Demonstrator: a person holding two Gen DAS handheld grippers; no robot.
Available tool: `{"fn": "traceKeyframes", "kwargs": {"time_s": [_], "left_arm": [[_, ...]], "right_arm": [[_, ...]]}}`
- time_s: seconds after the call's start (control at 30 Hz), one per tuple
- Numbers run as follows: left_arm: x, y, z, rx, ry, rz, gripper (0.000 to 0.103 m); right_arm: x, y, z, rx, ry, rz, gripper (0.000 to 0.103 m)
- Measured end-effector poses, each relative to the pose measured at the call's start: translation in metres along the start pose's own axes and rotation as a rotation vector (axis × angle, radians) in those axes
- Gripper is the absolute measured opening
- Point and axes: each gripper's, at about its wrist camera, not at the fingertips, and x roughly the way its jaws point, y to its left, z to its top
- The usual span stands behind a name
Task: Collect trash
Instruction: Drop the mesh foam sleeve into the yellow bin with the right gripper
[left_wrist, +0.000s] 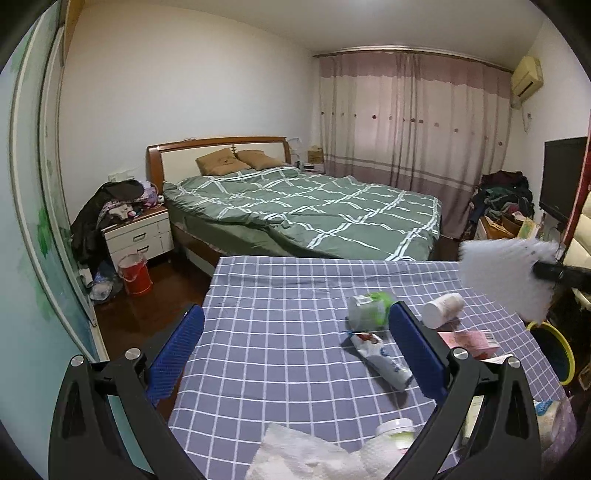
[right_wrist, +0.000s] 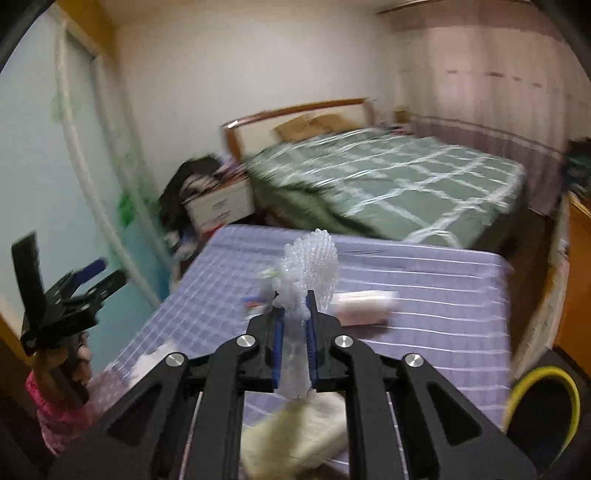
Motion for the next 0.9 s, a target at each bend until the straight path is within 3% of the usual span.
{"fn": "traceKeyframes", "kwargs": {"time_s": [0.13, 0.37, 0.7, 0.8, 0.87, 0.9], "left_arm": [[0.002, -0.015, 0.001, 0.020, 0.007, -0.020, 0.098], [0.001, -0.038, 0.003, 0.049, 0.017, -0.059, 0.098], [-0.006, -0.080, 0.007, 0.114, 0.025, -0.113, 0.098], [-0.009, -0.092, 0.009, 0.131, 0.023, -0.128, 0.098], [-0.012, -0.099, 0.010, 0.139, 0.024, -0.143, 0.098], [-0.012, -0.104, 0.010, 0.148, 0.028, -0.158, 0.098]], "right_arm": [[-0.030, -0.068, -0.015, 0.119, -0.050, -0.156, 0.011], [-0.052, -0.174, -0.067, 0.308, -0.020, -0.397, 0.011], [-0.058, -0.263, -0.135, 0.477, 0.063, -0.551, 0.012], [-0.061, -0.269, -0.144, 0.494, 0.070, -0.585, 0.023], [-0.065, -0.273, -0.149, 0.510, 0.059, -0.608, 0.040], [-0.068, -0.274, -0.150, 0.518, 0.052, -0.617, 0.044]]}}
